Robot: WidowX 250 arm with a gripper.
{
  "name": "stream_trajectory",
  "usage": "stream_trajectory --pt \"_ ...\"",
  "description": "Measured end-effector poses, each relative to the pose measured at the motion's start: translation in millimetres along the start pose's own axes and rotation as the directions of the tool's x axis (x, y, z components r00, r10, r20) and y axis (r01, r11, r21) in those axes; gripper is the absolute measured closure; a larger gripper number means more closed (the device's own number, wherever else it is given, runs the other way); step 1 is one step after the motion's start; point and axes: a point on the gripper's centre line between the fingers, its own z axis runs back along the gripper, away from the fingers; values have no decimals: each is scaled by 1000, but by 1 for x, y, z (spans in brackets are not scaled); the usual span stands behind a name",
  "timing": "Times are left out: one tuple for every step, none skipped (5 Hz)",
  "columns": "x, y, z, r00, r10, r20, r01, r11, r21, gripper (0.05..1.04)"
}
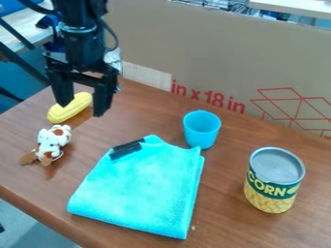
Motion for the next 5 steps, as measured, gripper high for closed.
stream_trajectory --pt "11 23 -7 1000 -7 -30 7 1000 4 81" --pt "14 39 -21 987 -139 -75 136 990 -33 81" --pt "15 42 -29 978 -189 -83 185 981 -55 81" --pt "15 42 -41 974 -208 -92 202 977 -66 81" --pt "14 40 -54 975 -200 -96 194 979 -68 81"
